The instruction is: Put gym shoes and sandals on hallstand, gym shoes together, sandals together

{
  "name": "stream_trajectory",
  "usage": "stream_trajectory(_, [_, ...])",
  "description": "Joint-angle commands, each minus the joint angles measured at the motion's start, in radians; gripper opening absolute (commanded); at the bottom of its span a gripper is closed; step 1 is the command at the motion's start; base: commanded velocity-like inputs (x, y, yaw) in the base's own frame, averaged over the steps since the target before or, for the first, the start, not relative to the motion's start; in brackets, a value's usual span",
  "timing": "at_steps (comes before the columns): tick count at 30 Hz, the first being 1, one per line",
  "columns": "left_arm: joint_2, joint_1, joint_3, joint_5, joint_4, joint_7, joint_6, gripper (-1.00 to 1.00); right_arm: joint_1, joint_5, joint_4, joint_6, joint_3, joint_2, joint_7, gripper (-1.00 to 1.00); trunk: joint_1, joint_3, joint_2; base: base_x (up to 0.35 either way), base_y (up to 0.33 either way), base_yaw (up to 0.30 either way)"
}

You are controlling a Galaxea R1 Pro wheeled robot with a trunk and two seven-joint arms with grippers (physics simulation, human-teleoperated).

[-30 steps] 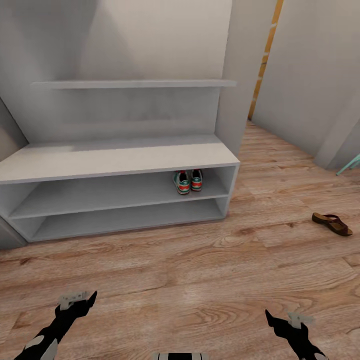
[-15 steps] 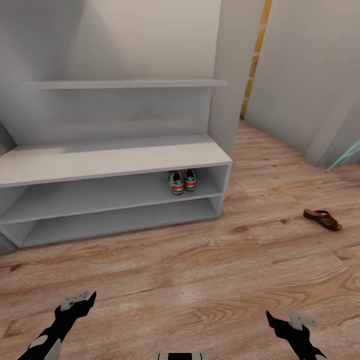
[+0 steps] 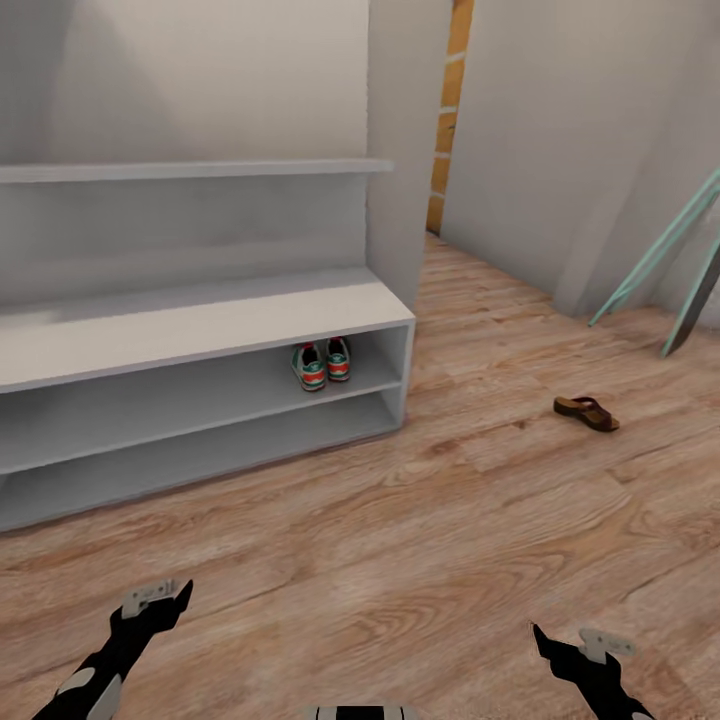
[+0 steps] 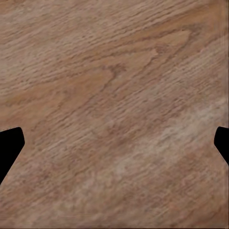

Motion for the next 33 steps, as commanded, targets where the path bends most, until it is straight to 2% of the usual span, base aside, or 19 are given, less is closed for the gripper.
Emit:
stream_trajectory(1, [-0.001,-0.001,0.006,-0.008,0.004,-0.012,-0.003,1.00,-0.001,-0.011,0.001,-0.003,0.003,-0.002,0.007,1.00,0.000,-0.001,0.000,0.000,0.000,-0.291])
stream_trajectory(3, [-0.001,-0.001,0.003,-0.020,0.006,-0.018,-0.010,1.00,-0.001,-0.012,0.000,-0.003,0.002,-0.008,0.007,1.00,0.000,-0.001,0.000,0.000,0.000,-0.291])
stream_trajectory(5, [-0.002,-0.001,-0.014,-0.058,0.012,-0.040,-0.022,1.00,-0.001,-0.012,0.001,-0.003,0.002,-0.018,0.007,1.00,0.000,-0.001,0.000,0.000,0.000,-0.291])
stream_trajectory(9, [-0.003,-0.001,-0.028,-0.096,0.024,-0.068,-0.031,1.00,-0.001,-0.015,0.002,-0.002,0.001,-0.024,0.007,1.00,0.000,-0.001,0.000,0.000,0.000,-0.291])
stream_trajectory(12, [-0.004,-0.001,-0.029,-0.100,0.025,-0.072,-0.032,1.00,-0.001,-0.040,0.003,-0.001,0.001,-0.033,0.007,1.00,0.000,-0.001,0.000,0.000,0.000,-0.291])
stream_trajectory(13, [-0.004,-0.001,-0.030,-0.101,0.026,-0.073,-0.033,1.00,-0.001,-0.077,0.004,-0.001,0.001,-0.038,0.007,1.00,0.000,-0.001,0.000,0.000,0.000,-0.291])
stream_trajectory(15, [-0.006,-0.001,-0.030,-0.103,0.028,-0.074,-0.032,1.00,-0.001,-0.100,0.005,-0.001,0.001,-0.043,0.007,1.00,0.000,-0.001,0.000,0.036,-0.007,-0.291])
stream_trajectory(24, [-0.012,-0.001,-0.030,-0.104,0.028,-0.073,-0.032,1.00,-0.001,-0.108,0.008,-0.001,0.001,-0.045,0.007,1.00,0.000,-0.001,0.000,0.214,-0.118,-0.271])
stream_trajectory(33, [-0.012,-0.001,-0.031,-0.103,0.027,-0.073,-0.034,1.00,-0.001,-0.108,0.007,-0.003,0.001,-0.054,0.011,1.00,0.000,-0.001,0.000,0.286,-0.137,-0.035])
